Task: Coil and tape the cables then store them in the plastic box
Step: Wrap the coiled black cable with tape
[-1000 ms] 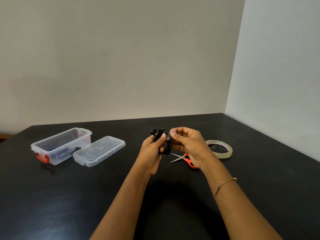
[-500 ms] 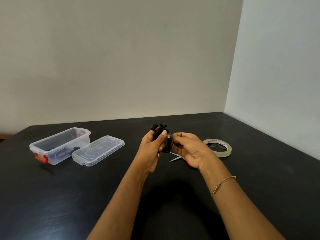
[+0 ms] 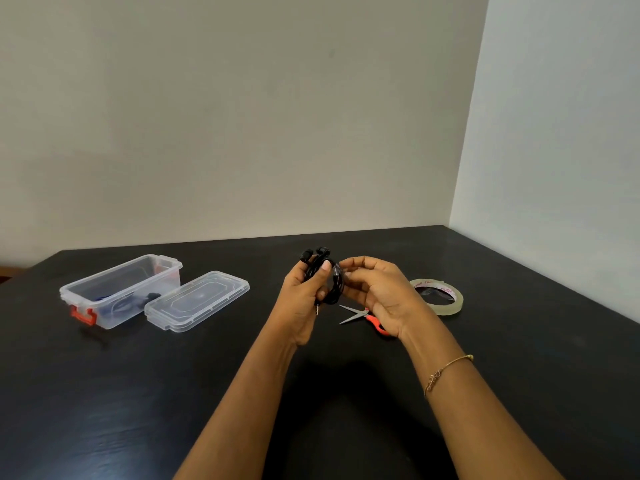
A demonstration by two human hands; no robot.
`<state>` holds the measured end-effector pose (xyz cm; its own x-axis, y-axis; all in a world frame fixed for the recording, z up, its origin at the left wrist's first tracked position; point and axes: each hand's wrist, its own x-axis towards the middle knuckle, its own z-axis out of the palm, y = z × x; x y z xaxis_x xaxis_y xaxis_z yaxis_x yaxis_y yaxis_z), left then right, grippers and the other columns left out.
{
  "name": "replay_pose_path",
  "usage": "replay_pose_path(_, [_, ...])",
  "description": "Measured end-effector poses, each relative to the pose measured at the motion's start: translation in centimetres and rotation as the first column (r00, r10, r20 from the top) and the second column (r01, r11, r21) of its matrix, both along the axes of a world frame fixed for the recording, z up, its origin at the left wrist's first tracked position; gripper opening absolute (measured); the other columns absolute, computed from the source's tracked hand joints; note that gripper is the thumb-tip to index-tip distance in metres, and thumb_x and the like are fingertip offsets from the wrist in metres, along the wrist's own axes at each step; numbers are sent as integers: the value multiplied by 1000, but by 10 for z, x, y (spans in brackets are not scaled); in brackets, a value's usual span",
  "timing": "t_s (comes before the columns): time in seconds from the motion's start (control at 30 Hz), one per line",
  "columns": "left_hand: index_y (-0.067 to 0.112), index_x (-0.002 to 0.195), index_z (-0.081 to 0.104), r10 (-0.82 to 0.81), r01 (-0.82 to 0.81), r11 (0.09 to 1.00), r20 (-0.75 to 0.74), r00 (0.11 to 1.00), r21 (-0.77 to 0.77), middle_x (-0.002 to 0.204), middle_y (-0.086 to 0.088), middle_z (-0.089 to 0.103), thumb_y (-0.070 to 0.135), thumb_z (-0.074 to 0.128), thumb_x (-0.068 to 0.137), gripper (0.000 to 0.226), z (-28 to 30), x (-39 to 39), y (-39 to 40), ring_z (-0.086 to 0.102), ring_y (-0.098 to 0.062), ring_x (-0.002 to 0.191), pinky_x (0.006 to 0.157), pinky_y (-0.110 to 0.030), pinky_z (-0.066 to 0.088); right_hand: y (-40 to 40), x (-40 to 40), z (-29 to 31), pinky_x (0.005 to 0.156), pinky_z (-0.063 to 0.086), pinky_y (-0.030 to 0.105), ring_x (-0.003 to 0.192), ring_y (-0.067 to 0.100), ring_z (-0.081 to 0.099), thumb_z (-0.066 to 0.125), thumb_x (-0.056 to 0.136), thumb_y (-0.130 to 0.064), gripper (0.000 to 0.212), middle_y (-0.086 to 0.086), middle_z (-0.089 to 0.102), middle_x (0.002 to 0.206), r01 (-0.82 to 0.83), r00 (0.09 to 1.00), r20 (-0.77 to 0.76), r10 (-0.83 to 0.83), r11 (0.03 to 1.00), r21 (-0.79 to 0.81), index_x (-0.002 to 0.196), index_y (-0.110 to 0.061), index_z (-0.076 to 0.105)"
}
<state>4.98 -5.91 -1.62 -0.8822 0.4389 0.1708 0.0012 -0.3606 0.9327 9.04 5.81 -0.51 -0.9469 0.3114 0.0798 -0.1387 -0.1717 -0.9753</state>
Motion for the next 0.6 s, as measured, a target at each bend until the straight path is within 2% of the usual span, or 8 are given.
replay_pose_path(0.1, [20, 103, 56, 7, -7, 1000, 7, 1000, -26, 62, 8, 51, 13, 49, 93, 15, 0, 0, -1, 36, -4, 51, 76, -23, 48, -1, 2, 1, 82, 55, 33, 83, 18, 64, 50, 90, -4, 16, 8, 67, 83, -49, 999, -4, 49, 999, 14, 89, -3, 66])
replay_pose_path(0.2, [19, 110, 55, 0, 0, 998, 3, 1000, -60, 63, 5, 48, 14, 49, 93, 18, 0, 1, -1, 37, -5, 54, 73, -25, 48, -2, 1, 0, 80, 55, 32, 83, 19, 65, 55, 89, -13, 20, 9, 67, 85, -47, 999, 3, 47, 998, 37, 98, 2, 66])
replay_pose_path(0.3, [20, 107, 55, 1, -1, 997, 0, 1000, -73, 66, 6, 50, 14, 49, 93, 16, 1, 2, -1, 44, -4, 53, 73, -26, 48, -1, 1, -1, 80, 55, 29, 84, 17, 66, 56, 90, -14, 19, 9, 68, 85, -57, 998, 2, 57, 995, 88, 95, 0, 67])
replay_pose_path(0.43, [19, 105, 56, -14, 14, 996, 9, 1000, -91, 51, 11, 48, 15, 50, 93, 14, 0, 1, -1, 38, -5, 52, 71, -24, 47, 0, 2, -1, 83, 53, 29, 82, 16, 65, 53, 90, -11, 17, 8, 68, 82, -128, 992, 9, 128, 988, 90, 91, -2, 68])
replay_pose_path(0.53, [18, 106, 57, -60, 61, 990, 13, 998, -127, 48, 9, 42, 15, 51, 93, 15, -2, -1, -4, 36, -7, 53, 75, -29, 44, 1, 4, -2, 91, 49, 35, 86, 19, 63, 51, 90, -10, 21, 11, 66, 86, -204, 979, 31, 202, 978, 53, 98, 2, 66])
replay_pose_path(0.6, [19, 101, 59, -98, 101, 988, 32, 995, -117, 49, 8, 43, 14, 50, 92, 13, -1, -2, -6, 36, -7, 52, 77, -31, 43, 2, 6, -2, 94, 47, 36, 86, 19, 62, 49, 90, -11, 20, 10, 65, 84, -247, 969, 31, 247, 969, 2, 92, -3, 68])
